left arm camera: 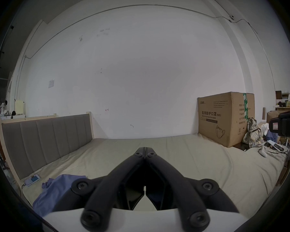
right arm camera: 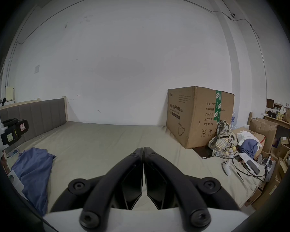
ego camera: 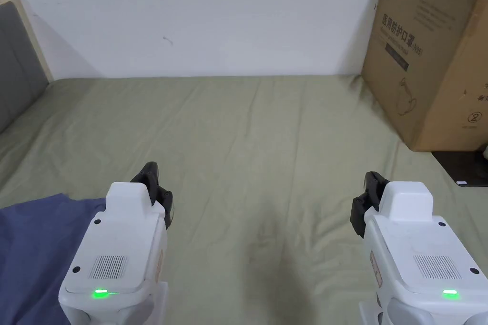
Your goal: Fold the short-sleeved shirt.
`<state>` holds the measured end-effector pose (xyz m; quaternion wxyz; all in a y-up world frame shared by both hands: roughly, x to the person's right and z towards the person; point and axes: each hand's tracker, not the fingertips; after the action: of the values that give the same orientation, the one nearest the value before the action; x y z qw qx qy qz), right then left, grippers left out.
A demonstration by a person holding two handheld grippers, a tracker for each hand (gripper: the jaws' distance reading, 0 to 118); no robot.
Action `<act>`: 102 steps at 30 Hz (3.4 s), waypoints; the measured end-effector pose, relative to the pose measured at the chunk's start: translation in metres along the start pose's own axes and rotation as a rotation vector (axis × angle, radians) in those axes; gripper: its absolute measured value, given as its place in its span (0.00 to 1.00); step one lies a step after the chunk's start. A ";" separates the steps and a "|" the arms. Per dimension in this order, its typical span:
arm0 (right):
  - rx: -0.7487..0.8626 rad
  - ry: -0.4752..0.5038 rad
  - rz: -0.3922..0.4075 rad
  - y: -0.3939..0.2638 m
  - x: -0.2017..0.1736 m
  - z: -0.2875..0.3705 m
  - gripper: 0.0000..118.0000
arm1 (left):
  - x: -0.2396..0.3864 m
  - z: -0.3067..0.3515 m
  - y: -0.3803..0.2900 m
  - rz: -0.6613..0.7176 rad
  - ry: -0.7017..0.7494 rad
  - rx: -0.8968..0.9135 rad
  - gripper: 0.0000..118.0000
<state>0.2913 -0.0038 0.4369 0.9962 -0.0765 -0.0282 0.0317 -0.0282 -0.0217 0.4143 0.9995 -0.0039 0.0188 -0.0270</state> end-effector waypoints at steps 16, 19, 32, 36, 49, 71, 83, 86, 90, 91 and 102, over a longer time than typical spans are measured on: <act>0.037 0.329 0.040 0.018 -0.125 -0.035 0.00 | -0.137 0.050 -0.002 -0.031 0.349 -0.042 0.00; 0.041 0.416 0.045 0.020 -0.165 -0.036 0.00 | -0.175 0.073 -0.003 -0.043 0.443 -0.054 0.00; 0.040 0.646 0.061 0.015 -0.270 -0.027 0.00 | -0.263 0.155 -0.011 -0.062 0.684 -0.113 0.00; 0.038 0.662 0.068 0.017 -0.278 -0.022 0.00 | -0.268 0.156 -0.018 -0.046 0.685 -0.148 0.00; 0.023 0.600 0.094 0.014 -0.255 -0.051 0.00 | -0.293 0.050 -0.054 0.208 0.416 -0.520 0.00; -0.081 0.453 0.106 -0.005 -0.190 -0.085 0.00 | -0.251 -0.078 -0.188 0.220 0.272 -1.065 0.42; -0.051 0.390 0.068 0.009 -0.143 -0.070 0.00 | -0.241 -0.063 -0.106 0.307 0.165 -0.836 0.03; -0.030 0.365 0.052 0.017 -0.127 -0.061 0.00 | -0.213 -0.066 -0.059 0.265 0.086 -0.760 0.03; -0.005 0.327 0.034 0.026 -0.101 -0.048 0.00 | -0.165 -0.082 0.000 0.187 -0.035 -0.661 0.03; 0.001 0.316 0.032 0.028 -0.093 -0.045 0.00 | -0.153 -0.087 0.015 0.178 -0.066 -0.637 0.03; 0.054 0.159 0.014 0.031 0.002 -0.024 0.00 | -0.003 -0.122 0.109 0.047 -0.389 -0.480 0.03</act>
<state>0.2929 0.0235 0.4089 0.9967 -0.0518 0.0522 0.0330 -0.0304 0.0864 0.2919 0.9552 -0.2444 -0.1669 0.0025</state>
